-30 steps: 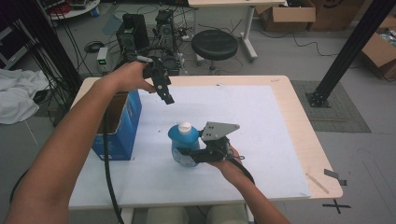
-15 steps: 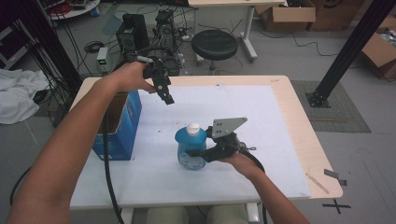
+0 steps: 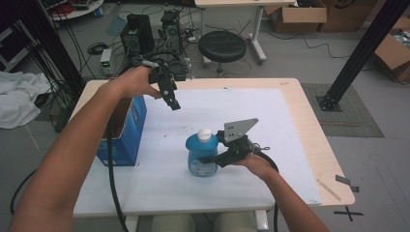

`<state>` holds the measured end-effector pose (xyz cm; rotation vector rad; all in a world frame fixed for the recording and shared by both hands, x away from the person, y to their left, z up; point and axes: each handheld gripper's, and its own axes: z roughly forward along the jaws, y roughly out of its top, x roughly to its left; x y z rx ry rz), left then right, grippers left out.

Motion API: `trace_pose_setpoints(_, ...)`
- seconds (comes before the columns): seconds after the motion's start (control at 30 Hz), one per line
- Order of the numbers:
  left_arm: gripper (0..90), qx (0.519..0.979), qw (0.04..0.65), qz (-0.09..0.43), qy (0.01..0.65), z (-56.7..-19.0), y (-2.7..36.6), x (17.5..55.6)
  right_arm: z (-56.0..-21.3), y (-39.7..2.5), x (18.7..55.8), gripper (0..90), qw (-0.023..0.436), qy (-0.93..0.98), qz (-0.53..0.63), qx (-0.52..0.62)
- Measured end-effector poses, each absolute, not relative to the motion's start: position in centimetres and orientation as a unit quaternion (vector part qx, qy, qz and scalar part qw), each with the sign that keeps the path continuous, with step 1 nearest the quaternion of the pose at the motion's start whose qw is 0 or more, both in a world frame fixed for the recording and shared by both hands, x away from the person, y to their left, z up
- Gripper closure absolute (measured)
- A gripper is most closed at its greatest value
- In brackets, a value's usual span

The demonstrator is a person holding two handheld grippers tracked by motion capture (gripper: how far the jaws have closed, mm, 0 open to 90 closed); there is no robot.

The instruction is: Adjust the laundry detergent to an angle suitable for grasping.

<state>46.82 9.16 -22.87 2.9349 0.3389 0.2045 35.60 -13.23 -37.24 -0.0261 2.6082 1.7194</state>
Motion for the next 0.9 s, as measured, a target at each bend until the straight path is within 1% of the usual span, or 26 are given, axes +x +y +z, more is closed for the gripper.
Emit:
trace_pose_setpoints(0.13,22.2,0.987,0.088,0.069,0.115,-22.9,9.1,46.8,-37.7,-13.4,35.8,44.1,-0.003,0.841,0.541,-0.024)
trace_pose_setpoints(0.6,22.2,0.987,0.086,0.065,0.121,-23.3,9.2,46.9,-38.7,-13.4,36.0,44.0,-0.005,0.842,0.537,-0.045)
trace_pose_setpoints(0.73,22.3,0.987,0.086,0.063,0.123,-23.4,9.2,46.9,-39.1,-13.6,36.0,44.0,-0.011,0.843,0.536,-0.042)
trace_pose_setpoints(0.9,22.2,0.987,0.085,0.063,0.121,-23.5,9.1,47.0,-39.1,-13.8,36.0,43.8,-0.007,0.843,0.536,-0.047)
